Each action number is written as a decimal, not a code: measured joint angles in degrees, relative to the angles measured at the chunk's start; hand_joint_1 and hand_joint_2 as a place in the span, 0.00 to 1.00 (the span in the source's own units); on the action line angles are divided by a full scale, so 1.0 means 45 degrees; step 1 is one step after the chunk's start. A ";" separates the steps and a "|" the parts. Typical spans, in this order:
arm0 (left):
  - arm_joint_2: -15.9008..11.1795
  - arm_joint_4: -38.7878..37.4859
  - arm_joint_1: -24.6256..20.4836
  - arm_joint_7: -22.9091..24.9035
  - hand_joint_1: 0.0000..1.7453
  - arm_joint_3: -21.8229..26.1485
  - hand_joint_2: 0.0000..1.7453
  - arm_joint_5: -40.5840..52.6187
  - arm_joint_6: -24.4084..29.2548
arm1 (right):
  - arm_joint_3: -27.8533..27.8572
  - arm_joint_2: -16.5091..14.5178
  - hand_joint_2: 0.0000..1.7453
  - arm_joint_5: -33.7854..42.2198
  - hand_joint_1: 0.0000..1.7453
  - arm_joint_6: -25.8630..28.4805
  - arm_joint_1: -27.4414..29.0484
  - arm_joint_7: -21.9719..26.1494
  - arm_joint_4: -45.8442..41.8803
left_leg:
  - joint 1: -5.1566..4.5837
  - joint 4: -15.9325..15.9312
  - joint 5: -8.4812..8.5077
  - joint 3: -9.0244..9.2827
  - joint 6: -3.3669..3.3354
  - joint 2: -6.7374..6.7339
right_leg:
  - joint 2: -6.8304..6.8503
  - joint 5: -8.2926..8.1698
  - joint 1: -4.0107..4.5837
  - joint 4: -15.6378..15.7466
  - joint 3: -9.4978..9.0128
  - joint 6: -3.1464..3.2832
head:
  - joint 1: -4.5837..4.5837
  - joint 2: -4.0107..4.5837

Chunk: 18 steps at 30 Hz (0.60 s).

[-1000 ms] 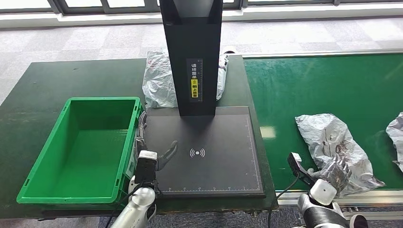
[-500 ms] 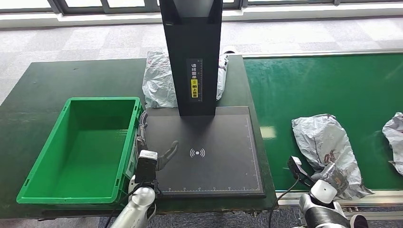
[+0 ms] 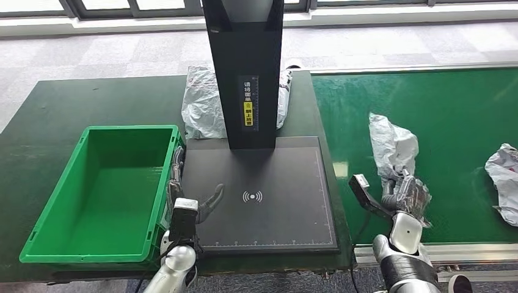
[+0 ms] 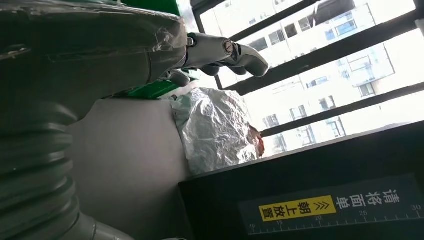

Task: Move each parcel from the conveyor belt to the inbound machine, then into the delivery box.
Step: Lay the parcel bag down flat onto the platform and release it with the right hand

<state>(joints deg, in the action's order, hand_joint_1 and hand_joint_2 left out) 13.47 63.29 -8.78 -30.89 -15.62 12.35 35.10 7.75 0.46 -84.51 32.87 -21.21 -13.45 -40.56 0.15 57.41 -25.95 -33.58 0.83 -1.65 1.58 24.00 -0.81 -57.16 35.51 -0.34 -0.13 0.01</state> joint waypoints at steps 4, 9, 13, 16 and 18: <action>-0.0081 0.0522 0.0148 0.0333 0.00 0.0197 1.00 0.1105 0.0226 | -0.1553 -0.0747 1.00 0.2402 1.00 -0.1821 0.0596 0.1769 -0.2647 | 0.0006 -0.0002 0.0016 0.0009 0.0017 0.0031 | 0.0031 0.0007 0.0016 -0.0011 -0.0001 0.0011 | 0.0000 0.0001; -0.0205 0.1033 0.0141 0.0652 0.00 0.0453 1.00 0.1778 0.0132 | -0.3793 -0.1052 1.00 0.3670 1.00 -0.2846 0.1123 0.1761 -0.4788 | 0.0009 -0.0002 0.0015 0.0008 0.0019 0.0035 | 0.0034 0.0011 0.0011 -0.0008 0.0002 0.0013 | 0.0000 0.0000; -0.0246 0.1201 0.0145 0.0663 0.00 0.0547 1.00 0.1829 0.0107 | -0.4536 -0.1064 1.00 0.3879 1.00 -0.2840 0.1234 0.1734 -0.5460 | 0.0008 -0.0001 0.0015 0.0008 0.0014 0.0041 | 0.0038 0.0008 -0.0006 -0.0003 -0.0003 0.0008 | -0.0002 0.0000; -0.0281 0.1261 0.0146 0.0667 0.00 0.0561 1.00 0.1833 0.0107 | -0.4749 -0.1063 1.00 0.3892 1.00 -0.2836 0.1314 0.1727 -0.5745 | 0.0004 0.0001 0.0011 0.0008 0.0008 0.0043 | 0.0034 0.0002 -0.0012 0.0002 -0.0004 0.0001 | -0.0001 0.0000; -0.0294 0.1290 0.0146 0.0646 0.00 0.0567 1.00 0.1914 0.0127 | -0.4833 -0.1064 1.00 0.4003 1.00 -0.2966 0.1351 0.1876 -0.5868 | 0.0003 0.0002 0.0010 0.0007 0.0005 0.0050 | 0.0036 0.0001 -0.0013 0.0002 -0.0006 -0.0002 | -0.0001 0.0001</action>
<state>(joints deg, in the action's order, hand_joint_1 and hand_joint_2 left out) 12.15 69.09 -8.12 -27.98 -13.07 20.97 35.67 -14.00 -4.33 -66.49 19.52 -15.14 -5.01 -66.96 0.17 57.42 -25.90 -33.55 0.85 -1.43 1.74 24.01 -0.87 -57.15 35.48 -0.35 -0.13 0.02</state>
